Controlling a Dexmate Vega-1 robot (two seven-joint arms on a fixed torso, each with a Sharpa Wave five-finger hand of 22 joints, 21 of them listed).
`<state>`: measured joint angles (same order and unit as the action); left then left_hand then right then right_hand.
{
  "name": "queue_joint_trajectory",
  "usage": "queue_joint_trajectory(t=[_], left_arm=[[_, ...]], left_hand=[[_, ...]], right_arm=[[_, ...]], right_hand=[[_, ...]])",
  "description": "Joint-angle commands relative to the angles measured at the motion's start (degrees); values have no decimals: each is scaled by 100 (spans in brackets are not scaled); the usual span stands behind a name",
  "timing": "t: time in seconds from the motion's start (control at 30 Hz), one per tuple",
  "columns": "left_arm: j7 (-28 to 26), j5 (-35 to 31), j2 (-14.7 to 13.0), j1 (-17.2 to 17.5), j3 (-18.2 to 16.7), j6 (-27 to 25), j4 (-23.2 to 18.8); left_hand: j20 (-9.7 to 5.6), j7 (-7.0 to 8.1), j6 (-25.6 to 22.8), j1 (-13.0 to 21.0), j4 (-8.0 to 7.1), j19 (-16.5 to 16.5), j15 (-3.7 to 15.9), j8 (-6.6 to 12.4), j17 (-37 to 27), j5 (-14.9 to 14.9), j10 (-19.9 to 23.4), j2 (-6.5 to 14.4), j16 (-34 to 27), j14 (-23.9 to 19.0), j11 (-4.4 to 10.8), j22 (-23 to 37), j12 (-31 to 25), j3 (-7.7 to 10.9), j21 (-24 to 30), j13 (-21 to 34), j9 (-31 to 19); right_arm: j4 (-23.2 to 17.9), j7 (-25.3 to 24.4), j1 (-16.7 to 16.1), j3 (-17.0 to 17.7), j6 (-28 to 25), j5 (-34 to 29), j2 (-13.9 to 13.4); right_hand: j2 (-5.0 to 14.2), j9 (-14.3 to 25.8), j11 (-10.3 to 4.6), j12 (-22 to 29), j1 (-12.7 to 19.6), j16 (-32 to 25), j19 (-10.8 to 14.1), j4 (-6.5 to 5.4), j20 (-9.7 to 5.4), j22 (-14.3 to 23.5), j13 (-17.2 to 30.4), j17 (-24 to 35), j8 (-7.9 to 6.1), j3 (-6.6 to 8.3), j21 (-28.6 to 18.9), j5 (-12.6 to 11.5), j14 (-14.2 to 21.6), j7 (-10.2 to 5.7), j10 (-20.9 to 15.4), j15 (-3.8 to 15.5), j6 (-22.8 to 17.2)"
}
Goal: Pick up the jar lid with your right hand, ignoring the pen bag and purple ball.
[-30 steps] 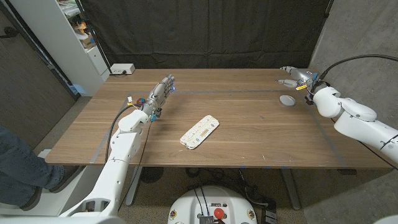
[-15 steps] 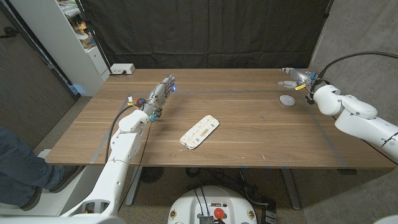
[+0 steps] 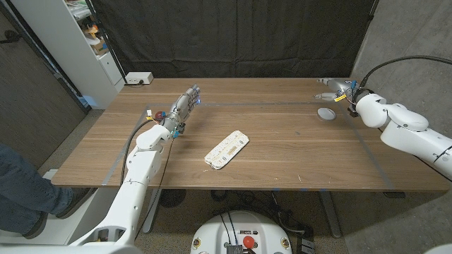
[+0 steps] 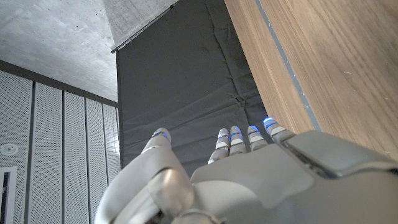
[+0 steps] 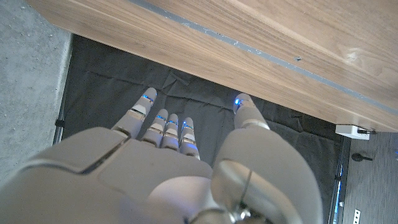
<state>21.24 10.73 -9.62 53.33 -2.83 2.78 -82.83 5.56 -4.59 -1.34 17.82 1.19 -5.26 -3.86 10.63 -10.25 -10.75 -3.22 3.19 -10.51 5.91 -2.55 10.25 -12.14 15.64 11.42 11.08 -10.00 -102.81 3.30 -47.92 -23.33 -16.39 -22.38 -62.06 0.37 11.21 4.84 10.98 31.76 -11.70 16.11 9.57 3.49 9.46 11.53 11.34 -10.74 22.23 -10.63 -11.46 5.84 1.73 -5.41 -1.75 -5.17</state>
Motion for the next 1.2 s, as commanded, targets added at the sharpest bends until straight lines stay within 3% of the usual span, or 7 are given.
queue_joint_trajectory(t=[0.03,0.67,0.77,1.2], left_arm=[[-40,-28,7,-11,27,-19,21],[-72,-54,0,2,64,-93,-60],[-77,-49,2,15,57,-91,-76],[-85,-101,-41,67,89,-194,-178]], left_hand=[[47,-1,-19,26,47,-7,11,20,-17,2,-8,64,-24,-8,17,23,16,13,0,6,-25],[53,0,-13,23,58,-7,11,15,-18,2,-6,67,-24,-8,23,24,14,9,3,7,-26],[52,6,-13,22,60,-7,11,15,-18,2,-11,68,-24,-8,24,24,16,8,4,8,-26],[59,-5,-28,20,69,-3,-8,20,-18,2,6,70,-27,-16,12,25,9,5,7,8,-26]], right_arm=[[98,388,225,-167,-75,-164,18],[165,666,371,-260,-195,-306,1],[177,710,402,-289,-207,-345,3],[285,1098,647,-478,-341,-521,58]], right_hand=[[-85,6,44,21,-17,-46,45,-7,30,25,15,34,27,-52,-42,-47,64,-3,-20,-8,76],[-261,8,79,51,-26,-72,123,-22,107,27,21,47,28,-111,-58,-113,143,39,-47,-67,248],[-305,9,162,81,-21,-82,144,-27,124,27,22,51,-1,-123,-60,-139,173,56,-123,-87,221],[-386,8,220,84,-13,-101,197,-35,160,28,20,57,-23,-146,-68,-191,238,93,-145,-127,210]])
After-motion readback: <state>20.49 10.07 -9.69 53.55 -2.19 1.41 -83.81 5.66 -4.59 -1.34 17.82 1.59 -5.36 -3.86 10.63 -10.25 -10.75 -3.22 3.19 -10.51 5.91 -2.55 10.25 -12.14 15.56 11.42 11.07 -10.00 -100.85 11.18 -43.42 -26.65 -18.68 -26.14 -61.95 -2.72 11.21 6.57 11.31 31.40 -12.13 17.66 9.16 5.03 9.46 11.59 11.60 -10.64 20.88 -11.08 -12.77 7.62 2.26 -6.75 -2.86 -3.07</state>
